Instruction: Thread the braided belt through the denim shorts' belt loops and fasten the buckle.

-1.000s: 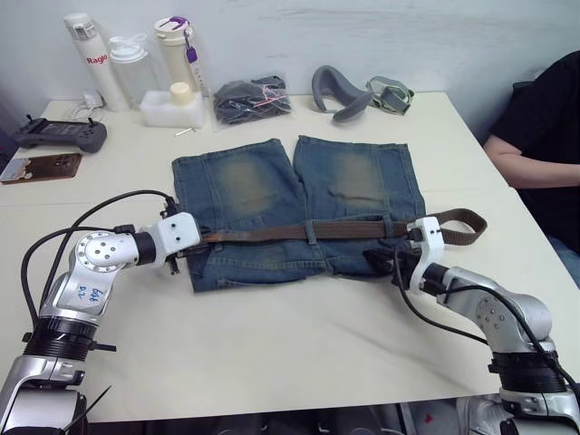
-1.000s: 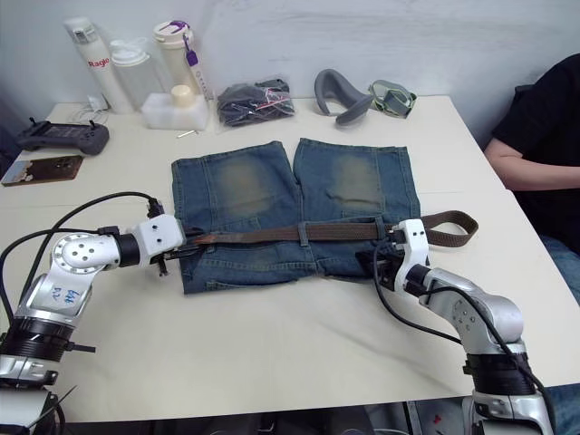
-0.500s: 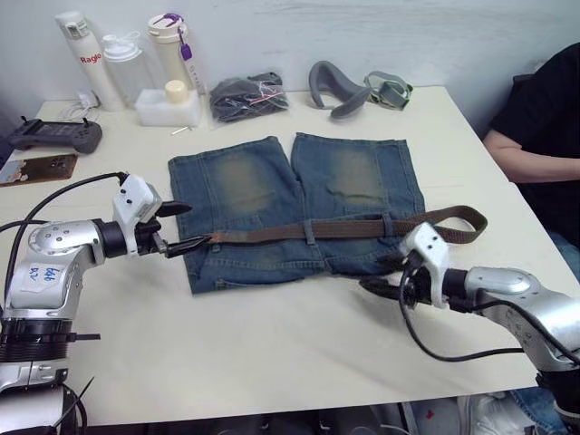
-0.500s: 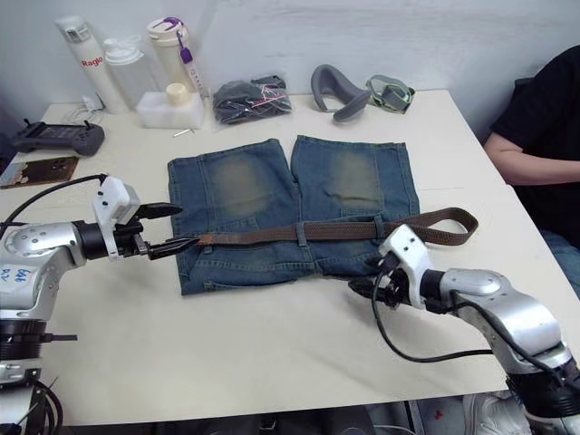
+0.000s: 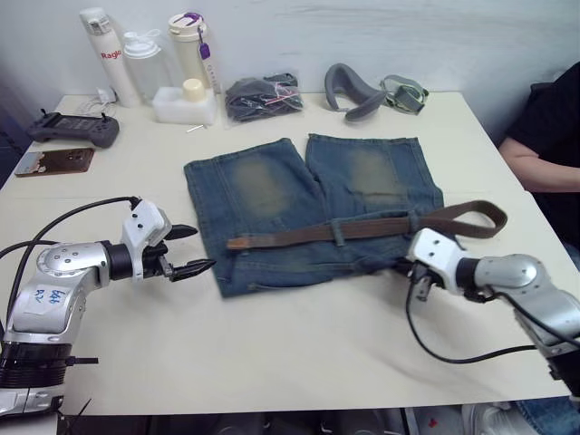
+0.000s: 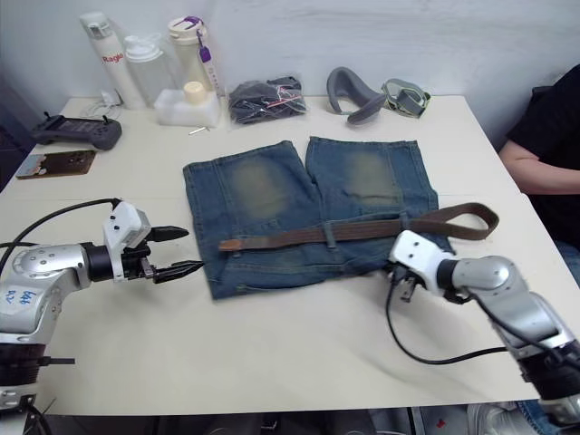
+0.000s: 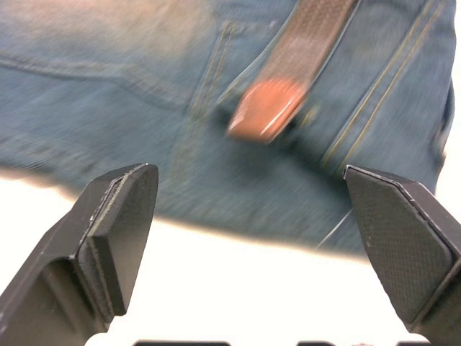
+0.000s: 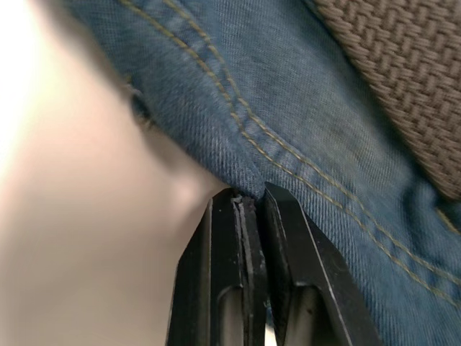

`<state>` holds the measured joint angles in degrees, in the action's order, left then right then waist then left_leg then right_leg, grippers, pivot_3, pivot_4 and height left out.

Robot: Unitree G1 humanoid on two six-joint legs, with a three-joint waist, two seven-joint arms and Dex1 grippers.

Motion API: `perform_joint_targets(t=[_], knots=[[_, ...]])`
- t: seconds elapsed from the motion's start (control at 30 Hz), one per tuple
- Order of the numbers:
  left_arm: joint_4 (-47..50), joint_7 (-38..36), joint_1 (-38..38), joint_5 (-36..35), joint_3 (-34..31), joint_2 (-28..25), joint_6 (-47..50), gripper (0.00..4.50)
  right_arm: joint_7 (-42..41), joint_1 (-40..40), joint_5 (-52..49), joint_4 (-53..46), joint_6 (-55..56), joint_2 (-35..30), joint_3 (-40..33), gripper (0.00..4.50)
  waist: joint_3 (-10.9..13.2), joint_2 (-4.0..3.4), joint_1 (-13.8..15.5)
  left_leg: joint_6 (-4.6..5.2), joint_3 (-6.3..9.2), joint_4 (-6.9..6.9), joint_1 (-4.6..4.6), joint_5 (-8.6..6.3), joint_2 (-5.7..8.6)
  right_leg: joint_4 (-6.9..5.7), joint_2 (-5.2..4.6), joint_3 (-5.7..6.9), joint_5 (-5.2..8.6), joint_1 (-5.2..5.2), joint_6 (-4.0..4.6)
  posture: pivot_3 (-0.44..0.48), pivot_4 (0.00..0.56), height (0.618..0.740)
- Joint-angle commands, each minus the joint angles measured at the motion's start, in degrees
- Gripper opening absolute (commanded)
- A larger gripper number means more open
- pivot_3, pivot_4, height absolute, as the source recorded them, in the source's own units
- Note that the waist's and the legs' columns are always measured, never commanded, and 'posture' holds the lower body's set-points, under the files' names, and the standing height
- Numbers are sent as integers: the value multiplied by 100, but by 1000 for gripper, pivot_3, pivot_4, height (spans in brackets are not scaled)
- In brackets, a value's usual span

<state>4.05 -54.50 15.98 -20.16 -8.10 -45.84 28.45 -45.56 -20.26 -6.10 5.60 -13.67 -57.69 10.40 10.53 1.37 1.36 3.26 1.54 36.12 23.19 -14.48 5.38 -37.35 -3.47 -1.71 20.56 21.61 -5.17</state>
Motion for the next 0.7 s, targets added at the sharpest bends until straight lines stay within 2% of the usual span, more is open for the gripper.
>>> perform_joint_targets(t=[0.03,0.2,0.3,0.37,0.4,0.47,0.53,0.7], knots=[[245,7,5,-62,115,72,2,4500,224,-367,781,1164,856,-195,-87,69,1,-2,-2,0,0,-1,1,0,1,1,0,0,0,1,0,0,150,740],[312,86,61,-76,285,237,53,4500,433,-706,1248,1800,1481,-81,-107,69,6,-11,-34,-19,0,-13,5,24,-8,-8,9,4,6,19,11,0,150,740],[387,99,135,-139,358,360,138,4500,40,-506,486,984,878,-47,-699,1152,9,-16,-35,-22,0,-11,9,25,-11,-8,12,5,7,20,11,0,150,740],[405,80,167,-190,352,390,190,4500,-235,-326,173,429,496,-125,-994,2040,13,-23,-28,-22,0,-6,12,27,-11,-10,13,5,7,19,11,0,150,740],[411,35,196,-234,366,409,222,4500,-335,-178,-12,115,239,-186,-1222,2698,14,-24,-36,-22,0,-2,11,27,-14,-15,14,6,7,18,11,0,150,740],[416,-50,254,-289,423,424,267,4500,-356,73,-121,-165,37,-224,-1524,3489,15,-26,-42,-22,0,-4,10,30,-15,-18,15,5,7,19,11,0,150,740],[464,-166,289,-348,510,419,288,4500,-203,238,-714,-514,-580,156,-2001,4427,15,-26,-57,-19,0,-4,2,28,-17,-19,16,5,7,11,11,0,150,740],[602,-260,457,-572,522,475,464,4500,1143,197,-3072,-2162,-2978,1937,-3009,4480,15,-26,-157,-18,2,-8,-1,27,-23,-28,21,4,7,12,11,0,150,740]])
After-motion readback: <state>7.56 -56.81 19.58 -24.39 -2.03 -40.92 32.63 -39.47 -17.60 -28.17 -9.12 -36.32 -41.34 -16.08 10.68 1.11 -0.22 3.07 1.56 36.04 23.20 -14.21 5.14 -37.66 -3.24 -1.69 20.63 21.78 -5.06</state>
